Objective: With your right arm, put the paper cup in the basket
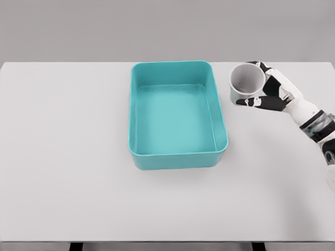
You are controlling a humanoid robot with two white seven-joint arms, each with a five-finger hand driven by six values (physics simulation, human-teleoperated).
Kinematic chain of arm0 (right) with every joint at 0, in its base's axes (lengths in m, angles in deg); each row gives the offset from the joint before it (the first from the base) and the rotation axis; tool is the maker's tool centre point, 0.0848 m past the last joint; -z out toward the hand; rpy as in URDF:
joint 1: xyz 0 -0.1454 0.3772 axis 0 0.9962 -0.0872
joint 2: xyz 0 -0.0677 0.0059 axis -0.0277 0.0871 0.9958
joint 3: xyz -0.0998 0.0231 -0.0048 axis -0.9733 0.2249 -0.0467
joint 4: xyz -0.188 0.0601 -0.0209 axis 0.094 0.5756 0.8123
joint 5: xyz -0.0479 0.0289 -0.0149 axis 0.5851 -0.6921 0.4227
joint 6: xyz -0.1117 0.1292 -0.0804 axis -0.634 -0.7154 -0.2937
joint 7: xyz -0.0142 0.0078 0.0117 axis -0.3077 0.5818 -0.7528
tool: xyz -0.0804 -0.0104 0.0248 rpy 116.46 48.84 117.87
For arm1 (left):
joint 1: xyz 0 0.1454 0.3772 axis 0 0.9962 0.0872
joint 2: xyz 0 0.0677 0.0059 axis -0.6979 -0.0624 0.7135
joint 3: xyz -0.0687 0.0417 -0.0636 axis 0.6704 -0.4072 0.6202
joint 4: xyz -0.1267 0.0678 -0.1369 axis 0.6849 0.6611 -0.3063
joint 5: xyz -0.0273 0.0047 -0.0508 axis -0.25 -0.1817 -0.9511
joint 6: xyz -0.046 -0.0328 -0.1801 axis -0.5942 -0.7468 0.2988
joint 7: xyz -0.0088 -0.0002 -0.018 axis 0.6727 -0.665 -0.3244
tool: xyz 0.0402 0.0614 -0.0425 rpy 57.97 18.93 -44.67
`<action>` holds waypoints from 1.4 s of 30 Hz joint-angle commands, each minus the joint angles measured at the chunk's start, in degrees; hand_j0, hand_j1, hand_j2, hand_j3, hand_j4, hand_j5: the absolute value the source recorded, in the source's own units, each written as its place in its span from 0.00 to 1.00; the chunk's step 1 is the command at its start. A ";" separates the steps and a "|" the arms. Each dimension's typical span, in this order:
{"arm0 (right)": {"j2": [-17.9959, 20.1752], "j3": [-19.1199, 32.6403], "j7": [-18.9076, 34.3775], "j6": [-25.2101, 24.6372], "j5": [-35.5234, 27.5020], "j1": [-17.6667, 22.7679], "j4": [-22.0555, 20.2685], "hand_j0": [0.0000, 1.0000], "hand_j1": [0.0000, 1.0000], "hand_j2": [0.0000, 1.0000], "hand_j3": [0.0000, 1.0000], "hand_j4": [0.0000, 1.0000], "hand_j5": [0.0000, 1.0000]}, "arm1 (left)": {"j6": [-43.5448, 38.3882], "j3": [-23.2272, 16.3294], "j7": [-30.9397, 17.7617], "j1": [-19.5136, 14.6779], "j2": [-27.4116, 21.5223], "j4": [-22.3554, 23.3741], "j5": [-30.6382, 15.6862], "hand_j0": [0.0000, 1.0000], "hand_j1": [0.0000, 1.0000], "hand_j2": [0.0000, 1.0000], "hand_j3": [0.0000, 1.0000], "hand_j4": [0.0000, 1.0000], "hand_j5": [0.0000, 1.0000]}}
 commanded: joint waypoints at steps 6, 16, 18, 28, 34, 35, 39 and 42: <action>-0.23 -0.15 -0.01 0.12 3.32 -0.09 -2.87 0.57 0.57 0.57 0.57 0.57 0.57 | 0.00 0.01 -0.01 -0.09 0.00 -0.04 -0.03 1.00 1.00 1.00 1.00 1.00 1.00; -0.94 -0.50 -0.01 -0.23 7.89 -1.58 -6.12 0.57 0.57 0.57 0.57 0.57 0.57 | 0.00 0.01 -0.01 0.00 0.00 -0.04 -0.03 1.00 1.00 1.00 1.00 1.00 1.00; -1.20 -0.50 -0.01 -0.15 7.97 -1.67 -6.12 0.57 0.57 0.57 0.57 0.57 0.57 | 0.00 0.01 -0.01 -0.09 0.00 -0.04 -0.03 1.00 1.00 1.00 1.00 1.00 1.00; -1.20 -2.61 -0.01 -0.23 10.34 -3.52 -7.88 0.57 0.57 0.57 0.57 0.57 0.57 | 0.00 0.01 -0.01 0.00 0.00 0.05 -0.03 1.00 1.00 1.00 1.00 1.00 1.00; -1.46 -5.34 -0.01 -0.23 11.75 -5.36 -7.88 0.57 0.57 0.57 0.57 0.57 0.57 | 0.00 0.01 -0.01 -0.09 0.00 0.05 -0.03 1.00 1.00 1.00 1.00 1.00 1.00; -1.46 -5.34 -0.01 -0.32 12.45 -5.45 -8.14 0.57 0.57 0.57 0.57 0.57 0.57 | 0.00 0.01 -0.01 0.00 0.00 -0.04 -0.03 1.00 1.00 1.00 1.00 1.00 1.00; -1.46 -5.60 -0.01 -0.50 13.60 -5.71 -10.34 0.57 0.57 0.57 0.57 0.57 0.57 | 0.00 0.01 -0.01 0.00 0.00 0.05 -0.03 1.00 1.00 1.00 1.00 1.00 1.00; -1.46 -6.04 -0.01 -0.67 14.92 -6.24 -12.01 0.57 0.57 0.57 0.57 0.57 0.57 | 0.00 0.01 -0.01 -0.09 0.00 0.05 -0.03 1.00 1.00 1.00 1.00 1.00 1.00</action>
